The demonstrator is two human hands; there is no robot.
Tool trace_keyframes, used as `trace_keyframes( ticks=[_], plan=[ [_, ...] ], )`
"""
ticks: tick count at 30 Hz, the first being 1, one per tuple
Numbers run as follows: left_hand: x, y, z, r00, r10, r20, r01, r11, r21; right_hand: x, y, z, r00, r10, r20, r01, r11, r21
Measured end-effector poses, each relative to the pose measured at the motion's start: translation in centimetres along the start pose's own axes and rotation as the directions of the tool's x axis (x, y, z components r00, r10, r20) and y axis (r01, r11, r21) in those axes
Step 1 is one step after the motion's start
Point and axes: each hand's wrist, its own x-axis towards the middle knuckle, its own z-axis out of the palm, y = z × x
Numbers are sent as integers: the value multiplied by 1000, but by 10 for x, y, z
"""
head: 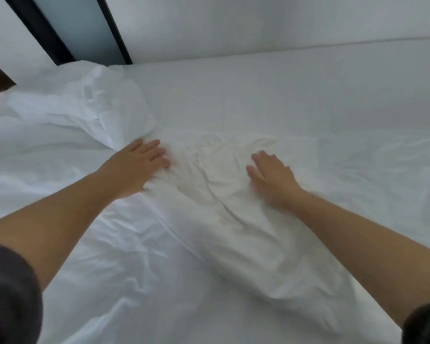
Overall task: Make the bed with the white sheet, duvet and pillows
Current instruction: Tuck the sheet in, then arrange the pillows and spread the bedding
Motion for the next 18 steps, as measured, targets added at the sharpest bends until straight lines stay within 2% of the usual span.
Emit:
trace_keyframes(
  ticks=[2,3,5,7,10,13,15,18],
  plan=[
    [-8,-3,-12,982,-43,185,10,984,178,-36,-36,-2,988,-128,90,128,992,10],
    [-13,-1,-21,974,-61,217,10,973,228,-56,-53,0,969,-200,142,207,978,-35],
    [-21,3,-39,983,-76,170,38,976,216,-87,-80,11,934,-255,249,301,939,-166],
    [-36,1,-57,989,-96,110,71,975,211,-108,-100,22,944,-199,265,274,917,-289],
    [-77,-9,-72,972,-173,161,144,973,178,-122,-128,15,979,-165,119,193,937,-290],
    [-126,-12,-80,944,-245,220,238,969,58,-134,-153,-12,979,-194,53,202,942,-268],
    [-160,-6,-83,933,-246,264,263,964,-31,-146,-167,-25,973,-211,96,230,927,-297],
    [-199,19,-75,923,-203,326,263,953,-152,-165,-173,-22,949,-191,250,270,902,-337]
  ],
)
